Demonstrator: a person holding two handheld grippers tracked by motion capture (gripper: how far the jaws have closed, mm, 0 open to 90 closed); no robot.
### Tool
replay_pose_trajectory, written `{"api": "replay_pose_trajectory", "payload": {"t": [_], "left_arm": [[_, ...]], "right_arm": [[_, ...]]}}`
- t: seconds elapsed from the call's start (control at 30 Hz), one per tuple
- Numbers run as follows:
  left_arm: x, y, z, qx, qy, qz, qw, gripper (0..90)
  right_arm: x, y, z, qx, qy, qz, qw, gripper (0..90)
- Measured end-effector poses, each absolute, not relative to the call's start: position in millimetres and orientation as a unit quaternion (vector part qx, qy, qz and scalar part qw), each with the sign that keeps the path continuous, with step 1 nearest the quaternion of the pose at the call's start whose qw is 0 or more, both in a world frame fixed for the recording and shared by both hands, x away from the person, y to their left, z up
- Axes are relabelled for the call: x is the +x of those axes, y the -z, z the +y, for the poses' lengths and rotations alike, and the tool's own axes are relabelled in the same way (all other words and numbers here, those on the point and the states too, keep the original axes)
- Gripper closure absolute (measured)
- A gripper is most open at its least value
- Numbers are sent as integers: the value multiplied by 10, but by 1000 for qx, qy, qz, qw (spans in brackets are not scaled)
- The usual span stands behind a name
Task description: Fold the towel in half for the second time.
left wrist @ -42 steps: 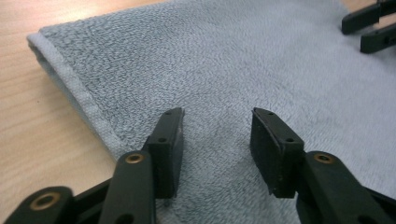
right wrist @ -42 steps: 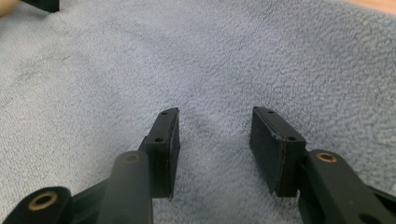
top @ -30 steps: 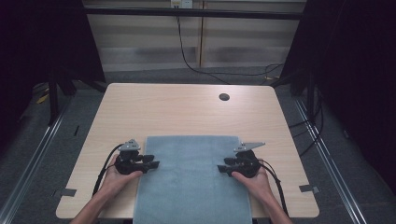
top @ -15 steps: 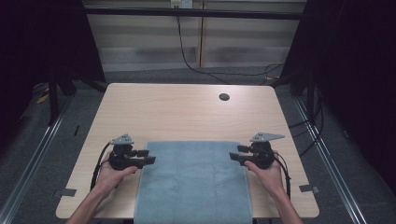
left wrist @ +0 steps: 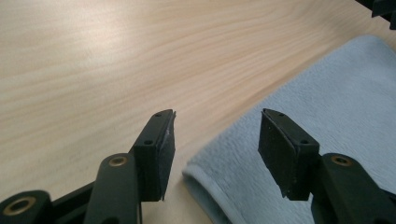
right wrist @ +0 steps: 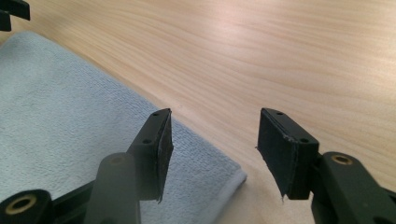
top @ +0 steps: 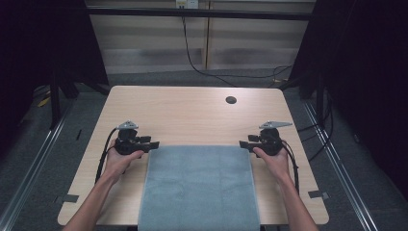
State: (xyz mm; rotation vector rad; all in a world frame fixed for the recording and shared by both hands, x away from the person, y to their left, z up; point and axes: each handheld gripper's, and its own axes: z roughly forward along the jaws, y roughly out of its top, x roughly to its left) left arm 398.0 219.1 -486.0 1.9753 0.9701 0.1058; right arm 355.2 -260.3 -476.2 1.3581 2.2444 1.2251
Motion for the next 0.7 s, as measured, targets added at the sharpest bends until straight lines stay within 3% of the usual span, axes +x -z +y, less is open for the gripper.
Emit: {"api": "replay_pose_trajectory", "payload": {"t": [0.3, 0.33, 0.4, 0.47, 0.5, 0.6, 0.7], "left_arm": [[4028, 5066, 2166, 810, -27, 394, 432, 432], [4021, 5076, 2163, 813, -29, 391, 431, 449], [3993, 5080, 2165, 820, -29, 379, 429, 584], [3966, 5083, 2163, 826, -32, 367, 427, 632], [3952, 5089, 2165, 829, -35, 360, 427, 658], [3908, 5092, 2168, 830, -27, 354, 431, 798], [3911, 5037, 2193, 823, -27, 355, 443, 837]], "right_arm": [[3612, 4986, -2546, 467, -394, 786, 93, 441], [3609, 5005, -2541, 467, -392, 787, 92, 446], [3603, 5026, -2533, 464, -389, 790, 93, 470], [3579, 5048, -2512, 463, -384, 793, 95, 484], [3574, 5048, -2512, 463, -384, 793, 95, 505], [3554, 5044, -2517, 461, -384, 795, 88, 691], [3535, 5019, -2512, 455, -395, 794, 82, 789]]}}
